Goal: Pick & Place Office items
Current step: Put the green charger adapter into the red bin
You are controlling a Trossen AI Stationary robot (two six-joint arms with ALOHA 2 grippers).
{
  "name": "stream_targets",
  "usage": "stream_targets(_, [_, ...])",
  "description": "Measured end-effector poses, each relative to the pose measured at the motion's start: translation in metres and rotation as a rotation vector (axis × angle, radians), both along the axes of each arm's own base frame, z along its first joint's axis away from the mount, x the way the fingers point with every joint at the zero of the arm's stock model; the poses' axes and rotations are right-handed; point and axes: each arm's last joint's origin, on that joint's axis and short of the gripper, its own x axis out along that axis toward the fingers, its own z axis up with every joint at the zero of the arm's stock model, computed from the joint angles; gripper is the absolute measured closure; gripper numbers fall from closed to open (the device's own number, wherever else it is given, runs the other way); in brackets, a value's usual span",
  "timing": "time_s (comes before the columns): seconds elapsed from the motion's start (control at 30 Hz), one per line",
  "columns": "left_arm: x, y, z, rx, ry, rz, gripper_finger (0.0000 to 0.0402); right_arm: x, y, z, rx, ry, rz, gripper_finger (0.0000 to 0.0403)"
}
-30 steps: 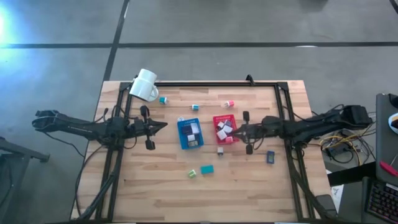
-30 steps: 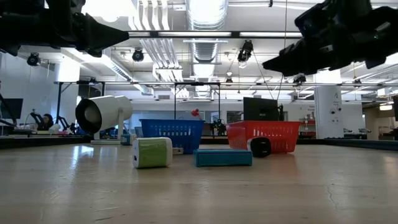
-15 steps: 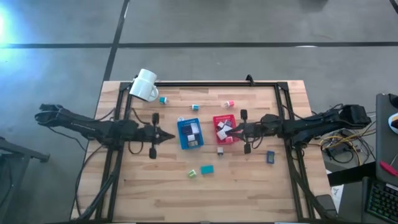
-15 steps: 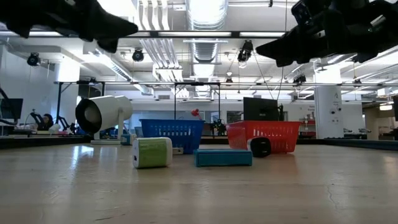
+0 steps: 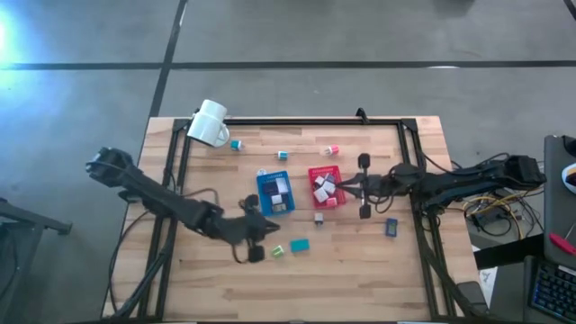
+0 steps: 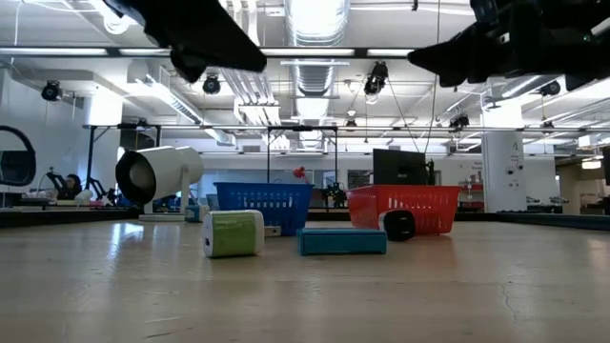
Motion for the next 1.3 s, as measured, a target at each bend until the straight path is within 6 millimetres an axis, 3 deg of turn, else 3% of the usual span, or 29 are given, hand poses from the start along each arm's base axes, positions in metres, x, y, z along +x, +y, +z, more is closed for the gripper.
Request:
stream_targets(0.17, [0.026,-0.015,-0.006,-0.028,0.230,0.085,0.0306,0.000,0.000,0.004,-0.011,-0.017,-0.003,0.0390])
stream_targets(0.37, [0.051,-0.028,-0.018,-0.084,0.433,0.109,0.0204,0.000,-0.001,0.004,-0.019,-0.018,-0.022,0.0390])
stream_targets(0.6, [0.067,-0.024,-0.044,-0.193,0.611,0.064,0.0118,0.000,0.000,0.005,0.007,-0.022,-0.021,0.0390])
stream_targets(0.77, [0.074,-0.010,-0.060,-0.240,0.687,0.085,0.0104,0.000,0.000,0.005,0.016,-0.020,-0.021,0.0390])
stream_targets(1.0, [0.077,-0.007,-0.075,-0.255,0.746,0.057,0.0108,0.000,0.000,0.004,0.001,-0.020,-0.021,0.0390])
stream_targets(1.3, [0.080,-0.007,-0.074,-0.220,0.724,-0.017,0.0115,0.000,0.000,0.004,0.007,-0.018,-0.020,0.0390])
